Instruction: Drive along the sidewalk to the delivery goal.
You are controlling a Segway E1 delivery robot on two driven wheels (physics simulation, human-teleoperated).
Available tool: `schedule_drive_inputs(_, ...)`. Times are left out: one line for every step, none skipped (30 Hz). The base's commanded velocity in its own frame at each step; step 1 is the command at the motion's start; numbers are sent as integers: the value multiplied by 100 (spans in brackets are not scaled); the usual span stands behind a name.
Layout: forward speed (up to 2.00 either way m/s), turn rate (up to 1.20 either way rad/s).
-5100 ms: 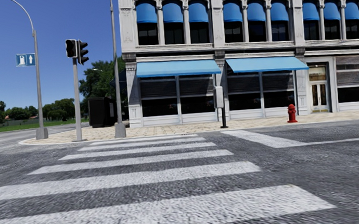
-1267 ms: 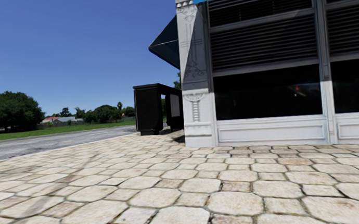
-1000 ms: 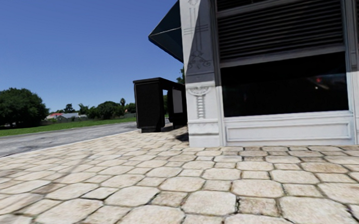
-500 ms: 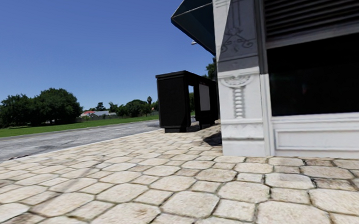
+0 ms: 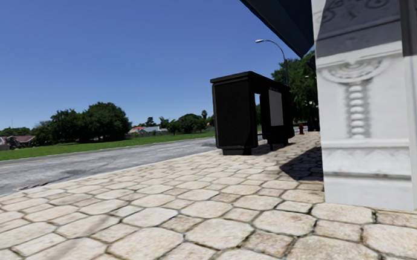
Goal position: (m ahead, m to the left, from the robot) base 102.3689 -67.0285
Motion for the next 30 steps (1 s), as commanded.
schedule_drive_inputs(200,0)
schedule_drive_inputs(200,0)
schedule_drive_inputs(200,0)
schedule_drive_inputs(200,0)
schedule_drive_inputs(200,0)
schedule_drive_inputs(200,0)
schedule_drive_inputs(200,0)
schedule_drive_inputs(200,0)
schedule_drive_inputs(200,0)
schedule_drive_inputs(200,-1)
schedule_drive_inputs(200,-5)
schedule_drive_inputs(200,-6)
schedule_drive_inputs(200,-6)
schedule_drive_inputs(200,-7)
schedule_drive_inputs(200,-11)
schedule_drive_inputs(200,-21)
schedule_drive_inputs(200,-21)
schedule_drive_inputs(200,-27)
schedule_drive_inputs(200,-31)
schedule_drive_inputs(200,-42)
schedule_drive_inputs(200,-42)
schedule_drive_inputs(200,-47)
schedule_drive_inputs(200,-51)
schedule_drive_inputs(200,-51)
schedule_drive_inputs(200,-52)
schedule_drive_inputs(200,-55)
schedule_drive_inputs(200,-62)
schedule_drive_inputs(200,-62)
schedule_drive_inputs(200,-65)
schedule_drive_inputs(200,-66)
